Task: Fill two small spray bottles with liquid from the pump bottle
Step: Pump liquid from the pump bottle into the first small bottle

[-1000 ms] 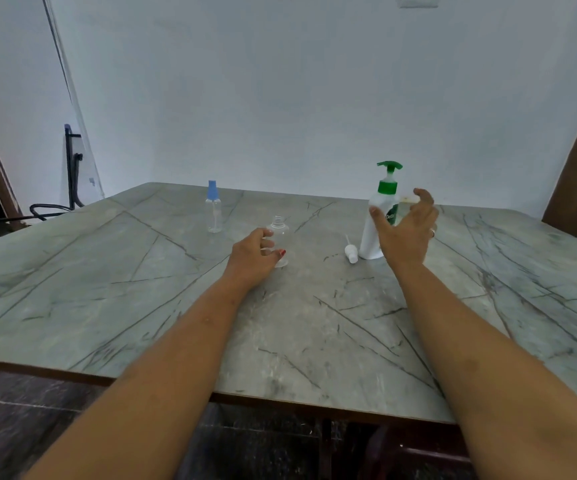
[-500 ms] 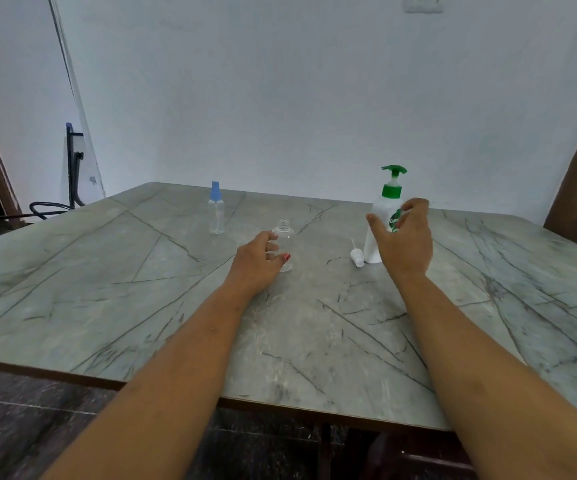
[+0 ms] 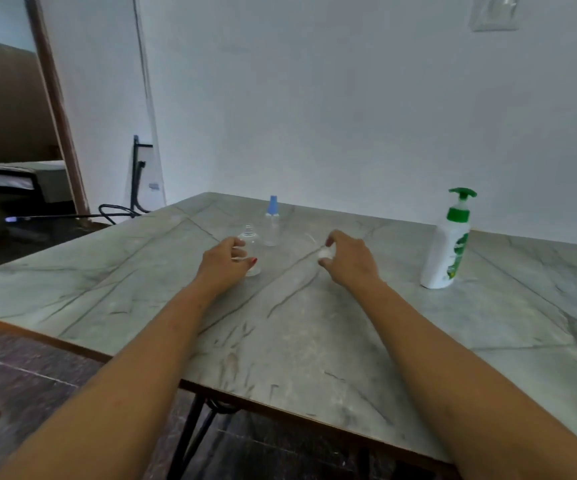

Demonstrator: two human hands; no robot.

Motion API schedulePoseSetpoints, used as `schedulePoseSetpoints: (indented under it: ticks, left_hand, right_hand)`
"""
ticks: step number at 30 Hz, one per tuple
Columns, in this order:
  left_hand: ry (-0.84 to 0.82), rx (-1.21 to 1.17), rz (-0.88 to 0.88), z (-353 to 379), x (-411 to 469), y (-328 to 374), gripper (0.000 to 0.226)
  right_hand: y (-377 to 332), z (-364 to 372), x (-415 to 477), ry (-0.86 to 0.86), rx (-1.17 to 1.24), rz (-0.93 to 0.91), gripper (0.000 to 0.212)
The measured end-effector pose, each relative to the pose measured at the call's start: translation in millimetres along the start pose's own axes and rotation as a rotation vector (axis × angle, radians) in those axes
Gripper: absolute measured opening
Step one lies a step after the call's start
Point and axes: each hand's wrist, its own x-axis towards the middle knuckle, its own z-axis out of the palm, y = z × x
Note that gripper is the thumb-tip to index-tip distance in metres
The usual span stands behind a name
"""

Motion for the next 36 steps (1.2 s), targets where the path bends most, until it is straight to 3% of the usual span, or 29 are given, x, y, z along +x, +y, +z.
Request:
schedulePoseSetpoints:
  ticks: [6,10,19,21,24,26,29,33,36]
  left_hand:
    - [0.004,-0.07,0.048,-12,4,-20,0.034]
    - [-0.002,-0.067,0.082,-8,7,-22,0.034]
    - [-0.011,-0.056,0.07,-3,6,-12,0.038]
    - [-0.028,-0.061,0.065,3,3,-4,0.039]
    - [-0.052,-0.081,0.067,16,-1,9,0.039]
    - [-0.064,-0.081,0.078,24,-5,17,0.038]
    - [-0.059,-0.068,0.074,32,-5,22,0.04]
    - [-0.019,-0.013,0.034,24,6,15,0.043]
    - [0.036,-0.002,-0.005,12,15,2,0.043]
  right_hand:
    - [-54,57,43,-0.023,0.028,0.039,0.026]
    - [-51,69,59,-0.044,0.089,0.081,0.041]
    - [-25,48,57,0.011,0.22,0.188,0.047]
    - [-19,33,49,0.102,0.268,0.185,0.042]
    - [0,0,41,0.485,0.364,0.155,0.019]
    - [19,-24,40,0.614,0.437,0.19,0.023]
    - [40,-34,48,0.341,0.432,0.249,0.026]
    - [17,1,51,-0.165,0.255,0.067,0.042]
    - [-1,37,56,-0.284,0.037,-0.038,0.036]
